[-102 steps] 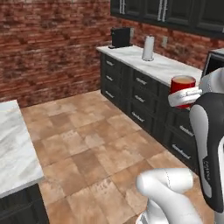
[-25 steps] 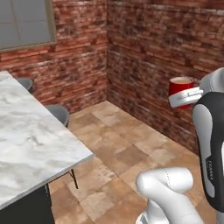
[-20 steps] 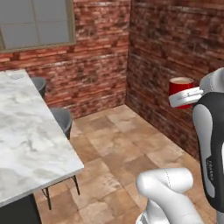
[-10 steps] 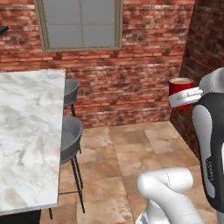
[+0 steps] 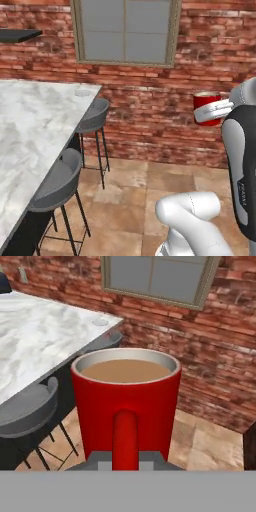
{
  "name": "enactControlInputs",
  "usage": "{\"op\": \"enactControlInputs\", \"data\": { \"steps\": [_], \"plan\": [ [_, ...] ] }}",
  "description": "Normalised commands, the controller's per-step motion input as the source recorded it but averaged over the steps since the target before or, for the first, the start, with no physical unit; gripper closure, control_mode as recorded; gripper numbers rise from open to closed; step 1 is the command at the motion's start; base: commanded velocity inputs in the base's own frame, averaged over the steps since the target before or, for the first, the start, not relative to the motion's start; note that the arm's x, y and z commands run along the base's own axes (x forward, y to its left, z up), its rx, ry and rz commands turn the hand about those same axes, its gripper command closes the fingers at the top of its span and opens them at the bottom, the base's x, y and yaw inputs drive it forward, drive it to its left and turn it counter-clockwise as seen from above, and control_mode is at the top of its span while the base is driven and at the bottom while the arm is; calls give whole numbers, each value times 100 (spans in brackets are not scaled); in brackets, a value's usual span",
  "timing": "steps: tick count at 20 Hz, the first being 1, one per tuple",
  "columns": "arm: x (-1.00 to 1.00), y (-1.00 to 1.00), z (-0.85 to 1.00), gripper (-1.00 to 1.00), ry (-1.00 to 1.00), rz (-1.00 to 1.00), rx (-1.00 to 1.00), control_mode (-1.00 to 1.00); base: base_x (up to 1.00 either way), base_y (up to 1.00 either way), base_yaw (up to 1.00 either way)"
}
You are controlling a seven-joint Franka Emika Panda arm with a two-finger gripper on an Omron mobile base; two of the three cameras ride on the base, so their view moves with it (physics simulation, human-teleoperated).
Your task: Pick the cup of tea, navigate to the dining table, and place it on the saucer.
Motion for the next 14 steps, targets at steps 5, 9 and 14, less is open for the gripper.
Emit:
{"op": "enactControlInputs", "data": {
  "steps": [5, 9, 14],
  "plan": [
    [0, 0, 0, 100, 0, 0, 0, 100, 100, -73, 57],
    [0, 0, 0, 100, 0, 0, 0, 100, 95, -80, 55],
    [0, 0, 0, 100, 0, 0, 0, 100, 25, -58, 36]
  ]
}}
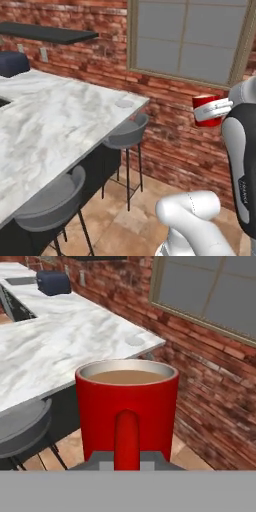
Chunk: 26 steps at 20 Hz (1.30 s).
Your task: Pick the cup of tea, navigate to the dining table, and place it on the saucer.
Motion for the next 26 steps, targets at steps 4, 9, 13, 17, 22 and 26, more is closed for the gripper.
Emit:
{"op": "enactControlInputs", "data": {
  "steps": [4, 9, 13, 17, 22, 26],
  "plan": [
    [0, 0, 0, 100, 0, 0, 0, 100, 68, -45, 37],
    [0, 0, 0, 100, 0, 0, 0, 100, 82, -59, 42],
    [0, 0, 0, 100, 0, 0, 0, 100, 62, -71, 36],
    [0, 0, 0, 100, 0, 0, 0, 100, 51, -52, 28],
    [0, 0, 0, 100, 0, 0, 0, 100, 61, -2, 11],
    [0, 0, 0, 100, 0, 0, 0, 100, 61, 18, 5]
  ]
}}
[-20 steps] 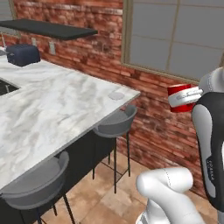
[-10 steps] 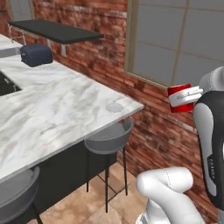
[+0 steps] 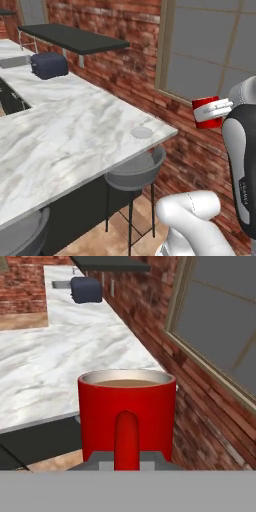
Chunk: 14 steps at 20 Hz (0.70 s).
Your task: Pick the cup of tea, navigate to the dining table, and place it on the saucer.
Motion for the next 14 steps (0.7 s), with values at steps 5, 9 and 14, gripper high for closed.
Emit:
{"op": "enactControlInputs", "data": {
  "steps": [5, 9, 14],
  "plan": [
    [0, 0, 0, 100, 0, 0, 0, 100, 71, 5, 4],
    [0, 0, 0, 100, 0, 0, 0, 100, 42, 0, 5],
    [0, 0, 0, 100, 0, 0, 0, 100, 4, 0, 0]
  ]
}}
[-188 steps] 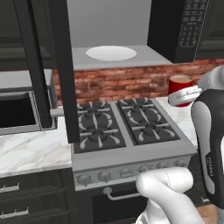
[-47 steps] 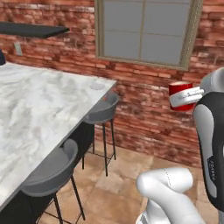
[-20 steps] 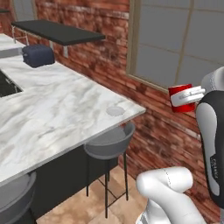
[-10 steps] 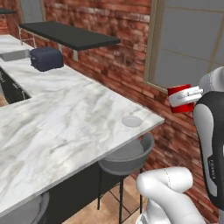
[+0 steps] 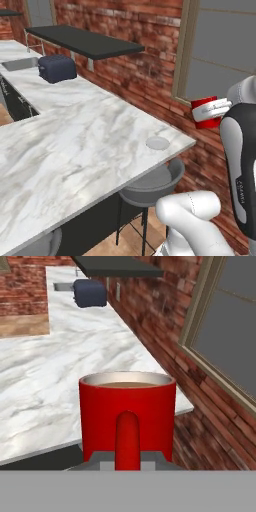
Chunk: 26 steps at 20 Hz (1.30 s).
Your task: Pick the cup of tea, navigate to the dining table, and place it on the saucer.
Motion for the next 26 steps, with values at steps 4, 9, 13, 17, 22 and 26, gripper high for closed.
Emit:
{"op": "enactControlInputs", "data": {
  "steps": [4, 9, 13, 17, 22, 26],
  "plan": [
    [0, 0, 0, 100, 0, 0, 0, 100, 0, 0, 0],
    [34, 8, 0, 100, 4, 0, 0, -100, 2, 0, 0],
    [100, 30, -14, 100, 12, 0, 0, -100, 0, 0, 0],
    [100, 29, -50, 100, 5, 0, 0, -100, 0, 0, 0],
    [100, 1, -100, 100, 0, 0, 0, -100, 0, 0, 0],
    [100, 0, -100, 100, 0, 0, 0, -100, 0, 0, 0]
  ]
}}
